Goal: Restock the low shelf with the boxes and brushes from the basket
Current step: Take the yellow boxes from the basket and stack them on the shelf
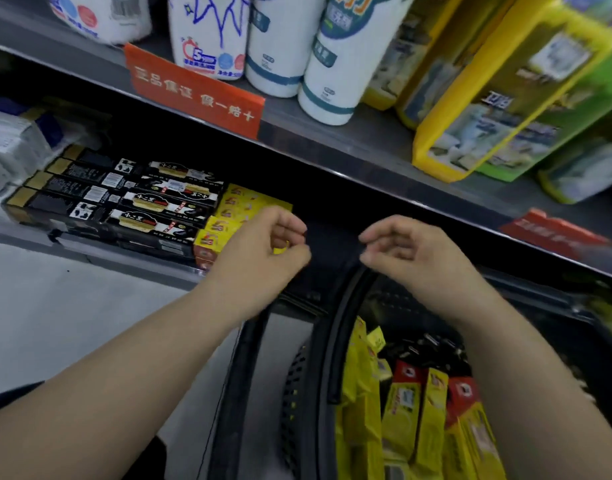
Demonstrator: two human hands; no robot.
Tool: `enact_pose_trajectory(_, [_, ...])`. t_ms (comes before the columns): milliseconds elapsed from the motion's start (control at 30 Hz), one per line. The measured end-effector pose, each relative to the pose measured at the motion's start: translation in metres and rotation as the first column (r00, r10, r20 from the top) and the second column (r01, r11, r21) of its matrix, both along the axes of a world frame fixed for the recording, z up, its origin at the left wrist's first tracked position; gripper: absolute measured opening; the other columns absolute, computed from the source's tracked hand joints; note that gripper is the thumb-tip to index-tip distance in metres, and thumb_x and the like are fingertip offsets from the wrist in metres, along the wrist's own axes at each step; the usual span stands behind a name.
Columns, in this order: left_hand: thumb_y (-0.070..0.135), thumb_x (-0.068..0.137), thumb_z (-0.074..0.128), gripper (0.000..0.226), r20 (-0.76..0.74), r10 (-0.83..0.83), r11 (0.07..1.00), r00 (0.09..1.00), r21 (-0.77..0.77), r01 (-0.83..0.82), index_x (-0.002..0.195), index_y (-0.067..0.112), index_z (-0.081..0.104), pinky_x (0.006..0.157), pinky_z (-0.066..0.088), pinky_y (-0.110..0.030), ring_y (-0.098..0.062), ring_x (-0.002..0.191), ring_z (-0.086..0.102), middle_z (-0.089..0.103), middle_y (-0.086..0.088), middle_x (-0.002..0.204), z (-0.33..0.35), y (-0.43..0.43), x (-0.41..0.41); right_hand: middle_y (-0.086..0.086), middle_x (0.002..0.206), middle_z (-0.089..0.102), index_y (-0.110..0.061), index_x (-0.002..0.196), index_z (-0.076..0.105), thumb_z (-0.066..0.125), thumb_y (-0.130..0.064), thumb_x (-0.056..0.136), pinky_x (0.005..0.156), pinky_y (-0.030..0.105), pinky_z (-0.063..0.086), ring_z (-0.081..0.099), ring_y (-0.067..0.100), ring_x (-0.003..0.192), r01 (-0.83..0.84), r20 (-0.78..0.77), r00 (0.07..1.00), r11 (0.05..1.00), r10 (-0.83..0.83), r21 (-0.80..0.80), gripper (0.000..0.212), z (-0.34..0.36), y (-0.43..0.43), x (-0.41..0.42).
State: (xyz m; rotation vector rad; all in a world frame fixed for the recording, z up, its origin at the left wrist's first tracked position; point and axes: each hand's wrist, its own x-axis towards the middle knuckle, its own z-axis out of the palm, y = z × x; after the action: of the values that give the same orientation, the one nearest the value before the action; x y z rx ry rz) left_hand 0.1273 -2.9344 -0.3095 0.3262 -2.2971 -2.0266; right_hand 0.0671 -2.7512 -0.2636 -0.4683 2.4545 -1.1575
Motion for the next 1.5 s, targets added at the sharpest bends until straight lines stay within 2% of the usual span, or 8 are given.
enact_pose_trajectory(133, [0.014,0.083,0.063,0.015,-0.095,-0.418,0.867,0.904,-0.338,0.366,0.086,0.028,0.058,0.077,0.044,-0.016,0.000,0.085,0.055,0.062,0.013,0.083,0.011,0.034,0.019,0.003,0.090,0.063,-0.010,0.098,0.062,0.069,-0.016,0.083,0.075,0.029,0.046,0.059,0.016,0.083,0.128,0.152,0.968,0.911,-0.201,0.391,0.017,-0.052,0.067,0.039])
enact_pose_trajectory(200, [0.021,0.085,0.061,0.014,-0.061,-0.521,0.764,0.851,-0.477,0.434,0.088,0.034,0.056,0.078,0.042,-0.017,0.003,0.090,0.053,0.060,0.019,0.086,0.010,0.047,0.022,0.008,0.112,0.058,-0.005,0.122,0.052,0.059,-0.043,0.088,0.083,0.032,0.044,0.057,0.022,0.102,-0.013,0.330,0.915,0.799,-0.233,0.601,0.051,-0.089,0.077,0.057])
enact_pose_trajectory(433, [0.021,0.086,0.060,0.020,0.009,-0.572,0.702,0.820,-0.511,0.496,0.090,0.040,0.056,0.072,0.042,-0.009,0.005,0.085,0.055,0.062,0.019,0.084,0.009,0.064,0.018,0.012,0.141,0.042,-0.013,0.142,0.031,0.054,-0.056,0.086,0.101,0.034,0.039,0.043,0.030,0.128,0.394,0.411,0.728,0.826,-0.549,0.404,0.074,-0.139,0.053,0.078])
enact_pose_trajectory(833, [0.020,0.086,0.059,0.018,0.109,-0.549,0.681,0.829,-0.517,0.519,0.090,0.037,0.057,0.062,0.038,-0.003,0.006,0.079,0.054,0.062,0.017,0.084,0.010,0.071,0.008,0.014,0.150,0.019,-0.008,0.148,0.010,0.071,-0.049,0.075,0.113,0.039,0.020,0.016,0.033,0.140,0.383,0.252,0.804,0.793,-0.538,0.473,0.104,-0.130,0.016,0.086])
enact_pose_trajectory(967, [0.021,0.087,0.057,0.017,0.137,-0.538,0.666,0.832,-0.535,0.519,0.091,0.038,0.057,0.057,0.038,-0.005,0.006,0.076,0.055,0.061,0.017,0.084,0.012,0.072,0.006,0.013,0.146,0.022,-0.009,0.143,0.027,0.071,-0.043,0.077,0.109,0.040,0.034,0.028,0.033,0.135,0.296,0.295,0.818,0.801,-0.494,0.521,0.086,-0.119,0.021,0.081])
enact_pose_trajectory(1233, [0.023,0.091,0.056,0.027,0.158,-0.510,0.769,0.846,-0.356,0.530,0.117,0.029,0.056,0.078,0.046,-0.009,0.004,0.094,0.058,0.062,0.015,0.110,0.018,0.076,0.009,0.011,0.093,0.068,-0.005,0.129,0.048,0.059,0.003,0.082,0.059,0.031,0.055,0.068,0.021,0.074,0.727,0.678,0.477,0.684,-0.560,0.053,0.049,-0.079,0.088,0.109])
enact_pose_trajectory(1400, [0.037,0.087,0.059,0.068,0.339,-0.493,0.869,0.801,0.150,0.471,0.145,0.019,0.030,0.106,0.039,-0.034,-0.013,0.118,0.054,0.052,0.004,0.136,0.018,0.085,0.014,0.011,0.103,0.070,-0.010,0.119,0.057,0.054,0.010,0.082,0.067,0.033,0.058,0.070,0.024,0.086,0.733,0.608,0.650,0.586,-0.456,-0.345,0.042,-0.050,0.085,0.119])
enact_pose_trajectory(1500, [0.038,0.076,0.063,0.050,0.293,-0.536,0.831,0.792,0.348,0.434,0.121,0.018,0.053,0.097,0.049,-0.037,-0.015,0.101,0.066,0.070,-0.001,0.110,0.020,0.093,0.018,0.000,0.111,0.069,-0.026,0.119,0.059,0.060,-0.009,0.081,0.073,0.027,0.057,0.069,0.018,0.097,0.547,0.483,0.823,0.641,-0.298,-0.539,0.042,-0.031,0.068,0.118])
